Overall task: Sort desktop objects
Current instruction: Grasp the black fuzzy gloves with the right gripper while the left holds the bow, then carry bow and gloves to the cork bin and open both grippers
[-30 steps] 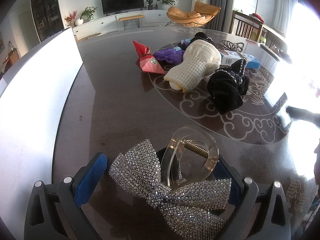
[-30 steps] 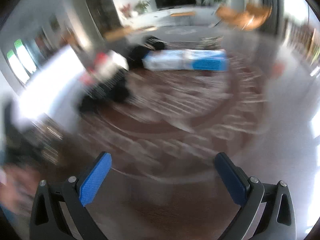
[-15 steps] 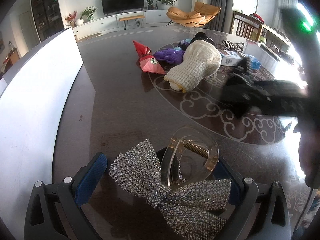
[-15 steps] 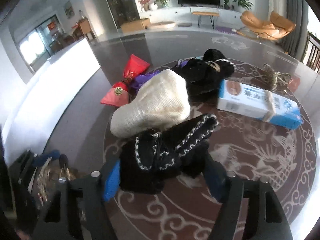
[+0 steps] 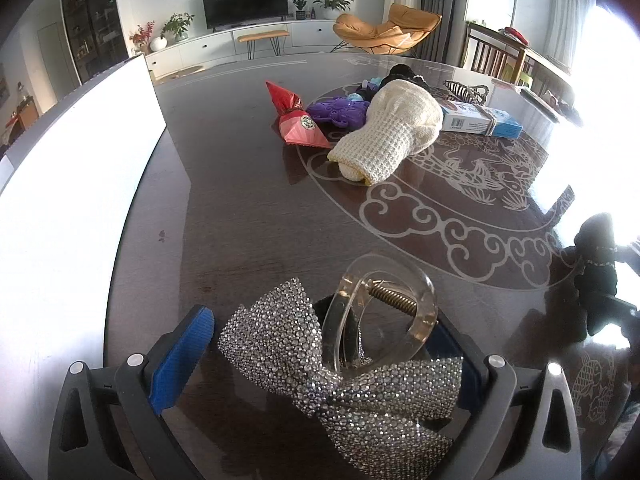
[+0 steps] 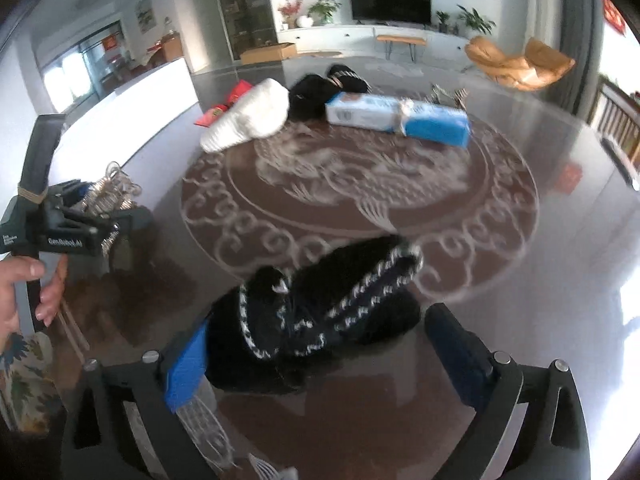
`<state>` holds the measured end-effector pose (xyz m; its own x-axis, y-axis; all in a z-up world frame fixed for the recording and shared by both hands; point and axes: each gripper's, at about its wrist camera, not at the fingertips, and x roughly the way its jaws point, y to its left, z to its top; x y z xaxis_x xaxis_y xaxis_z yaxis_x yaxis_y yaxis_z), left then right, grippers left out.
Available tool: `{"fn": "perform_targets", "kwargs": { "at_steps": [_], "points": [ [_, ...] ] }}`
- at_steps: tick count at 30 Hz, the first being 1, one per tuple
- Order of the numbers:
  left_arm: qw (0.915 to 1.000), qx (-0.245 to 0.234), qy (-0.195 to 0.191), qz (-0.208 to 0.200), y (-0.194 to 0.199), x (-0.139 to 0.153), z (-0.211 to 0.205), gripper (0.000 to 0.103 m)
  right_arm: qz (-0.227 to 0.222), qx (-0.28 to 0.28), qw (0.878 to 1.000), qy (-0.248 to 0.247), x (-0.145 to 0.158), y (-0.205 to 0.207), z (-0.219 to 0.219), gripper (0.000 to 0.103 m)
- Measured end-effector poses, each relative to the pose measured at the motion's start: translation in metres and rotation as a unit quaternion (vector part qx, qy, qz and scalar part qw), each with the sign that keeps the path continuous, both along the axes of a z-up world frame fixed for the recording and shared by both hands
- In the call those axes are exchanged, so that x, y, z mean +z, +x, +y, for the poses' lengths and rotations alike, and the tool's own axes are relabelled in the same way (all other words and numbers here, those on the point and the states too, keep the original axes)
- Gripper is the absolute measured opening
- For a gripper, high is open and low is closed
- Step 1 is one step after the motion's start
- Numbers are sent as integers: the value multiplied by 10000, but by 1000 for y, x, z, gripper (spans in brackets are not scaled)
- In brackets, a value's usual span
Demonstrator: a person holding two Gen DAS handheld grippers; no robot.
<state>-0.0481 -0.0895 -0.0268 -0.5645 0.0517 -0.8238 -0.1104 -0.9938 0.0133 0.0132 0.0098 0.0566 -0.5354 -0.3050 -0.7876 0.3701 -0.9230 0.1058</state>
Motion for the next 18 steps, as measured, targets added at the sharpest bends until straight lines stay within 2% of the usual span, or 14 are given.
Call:
{"fn": "perform_targets", "kwargs": {
  "at_steps": [4, 9, 18],
  "points": [
    [10000, 4, -1, 0, 0, 0, 0, 103, -10, -113, 9999, 44, 0, -6, -1, 102],
    [10000, 3, -1, -1, 1, 1, 0, 103, 57, -230, 9978, 618, -4, -4, -8, 103],
    [10000, 4, 0, 1, 1, 0, 0, 103, 49, -243, 9980, 588, -4, -4, -4, 103]
  ]
}}
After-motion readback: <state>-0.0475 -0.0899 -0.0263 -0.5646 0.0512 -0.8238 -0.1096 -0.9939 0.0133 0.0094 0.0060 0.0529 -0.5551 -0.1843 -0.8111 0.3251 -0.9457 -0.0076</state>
